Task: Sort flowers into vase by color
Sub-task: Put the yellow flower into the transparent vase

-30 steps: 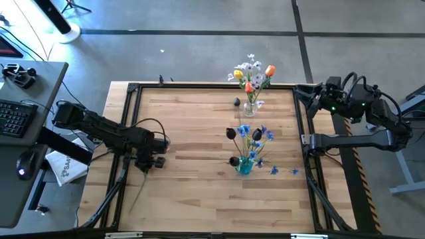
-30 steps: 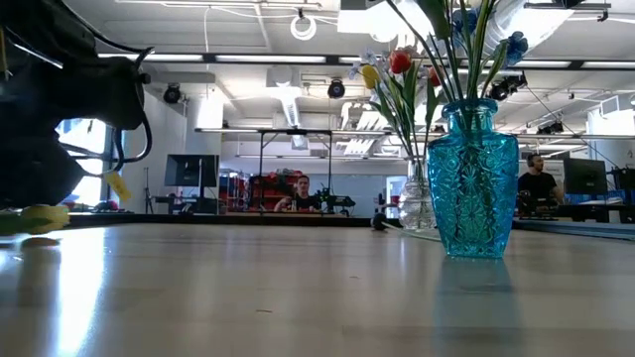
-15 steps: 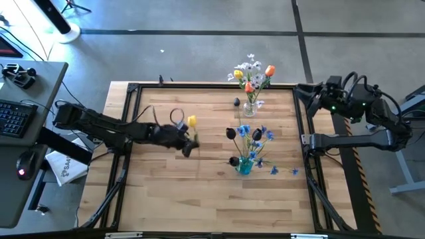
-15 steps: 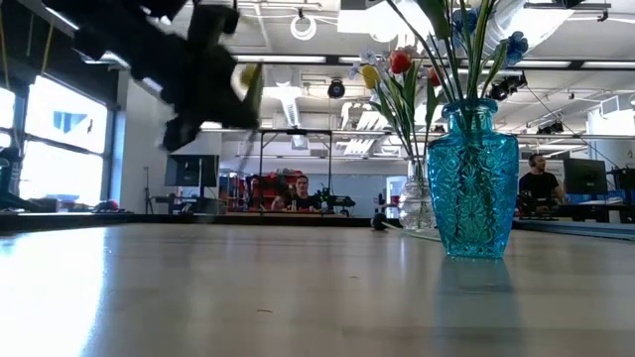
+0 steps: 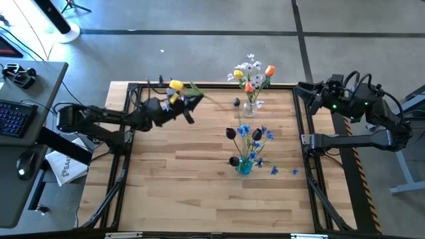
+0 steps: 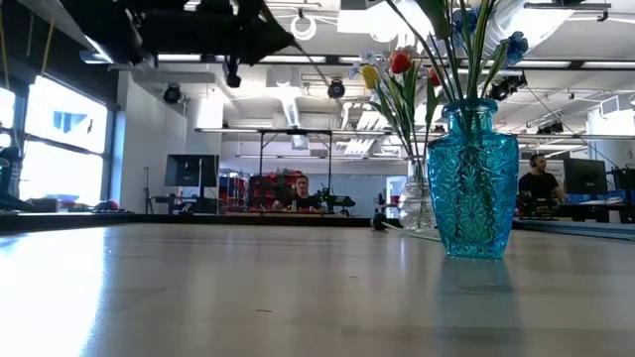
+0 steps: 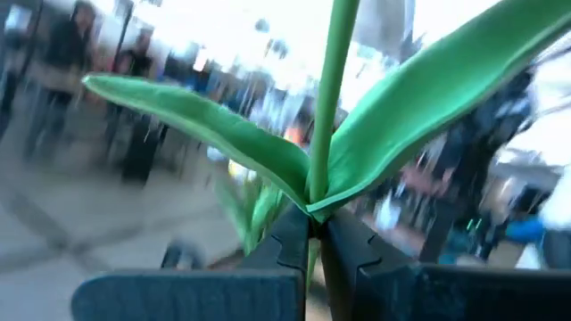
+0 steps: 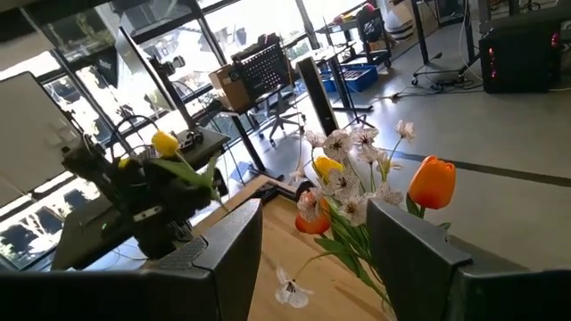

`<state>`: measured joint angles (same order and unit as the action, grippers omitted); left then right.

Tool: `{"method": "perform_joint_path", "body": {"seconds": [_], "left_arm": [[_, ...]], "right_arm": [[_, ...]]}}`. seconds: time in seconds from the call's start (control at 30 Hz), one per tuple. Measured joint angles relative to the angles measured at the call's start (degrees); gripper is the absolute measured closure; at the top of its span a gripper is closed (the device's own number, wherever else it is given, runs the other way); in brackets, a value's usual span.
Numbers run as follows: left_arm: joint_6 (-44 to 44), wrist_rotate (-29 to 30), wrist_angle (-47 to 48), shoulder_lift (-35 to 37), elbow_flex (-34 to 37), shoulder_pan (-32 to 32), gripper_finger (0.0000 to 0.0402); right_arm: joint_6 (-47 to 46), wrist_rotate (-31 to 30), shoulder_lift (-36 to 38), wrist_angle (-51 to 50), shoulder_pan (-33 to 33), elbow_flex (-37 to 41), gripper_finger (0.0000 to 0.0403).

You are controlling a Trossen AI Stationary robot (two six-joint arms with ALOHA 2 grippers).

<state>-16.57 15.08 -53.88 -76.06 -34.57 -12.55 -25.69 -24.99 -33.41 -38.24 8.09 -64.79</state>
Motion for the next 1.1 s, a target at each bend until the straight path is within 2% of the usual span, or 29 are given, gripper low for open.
{"method": "perform_joint_path", "body": {"seconds": [0.23, 0.37, 0.5, 0.63, 0.97, 1.1], "left_arm": [[0.4, -10.1, -27.8, -15.5, -2.0, -7.0, 0.0400], [0.8, -14.9, -33.9, -25.0, -7.5, -7.8, 0.0400], [3.5, -16.1, -33.9, -32.2, -13.5, -8.2, 0.0400], [6.4, -16.0, -32.0, -36.2, -17.6, -8.6, 0.0400], [16.2, -16.1, -12.6, -37.6, -24.9, -8.4, 0.0400], [16.2, -16.2, -3.9, -37.6, -29.6, -8.4, 0.0400]], "right_arm": [[-1.4, -0.4, 0.0, 0.5, 0.0, 0.0, 0.0204], [-1.5, -1.1, 0.0, 2.2, 0.0, 0.0, 0.0204], [-2.8, -1.2, 0.0, 4.4, 0.0, 0.0, 0.0204], [-3.1, -1.2, 0.0, 6.2, 0.0, 0.0, 0.0204], [-5.4, -1.2, 0.0, 6.9, 0.0, 0.0, 0.0204], [-5.3, -1.2, 0.0, 6.9, 0.0, 0.0, 0.0204]]}}
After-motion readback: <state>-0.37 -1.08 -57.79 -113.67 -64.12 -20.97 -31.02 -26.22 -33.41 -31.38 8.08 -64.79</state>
